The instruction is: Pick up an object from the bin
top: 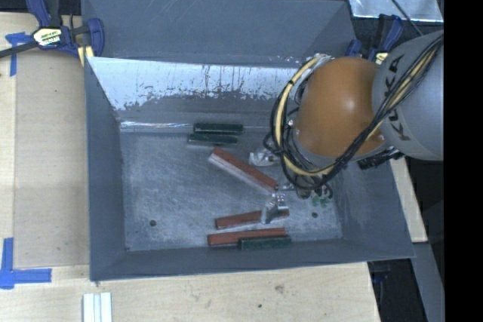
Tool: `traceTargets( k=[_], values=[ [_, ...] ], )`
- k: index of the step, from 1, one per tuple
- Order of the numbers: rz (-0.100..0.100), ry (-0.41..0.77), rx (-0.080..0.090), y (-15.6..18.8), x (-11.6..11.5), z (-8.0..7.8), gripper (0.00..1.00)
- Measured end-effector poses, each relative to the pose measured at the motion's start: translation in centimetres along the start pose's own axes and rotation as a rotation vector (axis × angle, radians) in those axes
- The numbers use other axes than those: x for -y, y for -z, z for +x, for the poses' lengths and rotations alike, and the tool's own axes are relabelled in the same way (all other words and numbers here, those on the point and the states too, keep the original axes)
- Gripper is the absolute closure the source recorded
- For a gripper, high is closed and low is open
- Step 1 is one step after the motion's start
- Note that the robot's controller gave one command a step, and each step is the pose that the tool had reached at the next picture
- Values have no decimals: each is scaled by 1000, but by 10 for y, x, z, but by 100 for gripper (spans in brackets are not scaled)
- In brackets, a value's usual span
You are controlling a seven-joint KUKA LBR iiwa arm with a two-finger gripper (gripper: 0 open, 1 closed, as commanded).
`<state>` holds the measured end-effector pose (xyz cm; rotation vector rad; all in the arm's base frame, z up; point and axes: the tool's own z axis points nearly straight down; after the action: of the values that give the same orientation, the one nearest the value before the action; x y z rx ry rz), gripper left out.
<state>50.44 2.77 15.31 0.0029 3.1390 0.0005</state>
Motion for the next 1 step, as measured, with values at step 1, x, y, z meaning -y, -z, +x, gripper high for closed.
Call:
traceTargets(
  k=[1],
  values=[
    [0, 0, 0, 0, 0, 0, 0]
  ],
)
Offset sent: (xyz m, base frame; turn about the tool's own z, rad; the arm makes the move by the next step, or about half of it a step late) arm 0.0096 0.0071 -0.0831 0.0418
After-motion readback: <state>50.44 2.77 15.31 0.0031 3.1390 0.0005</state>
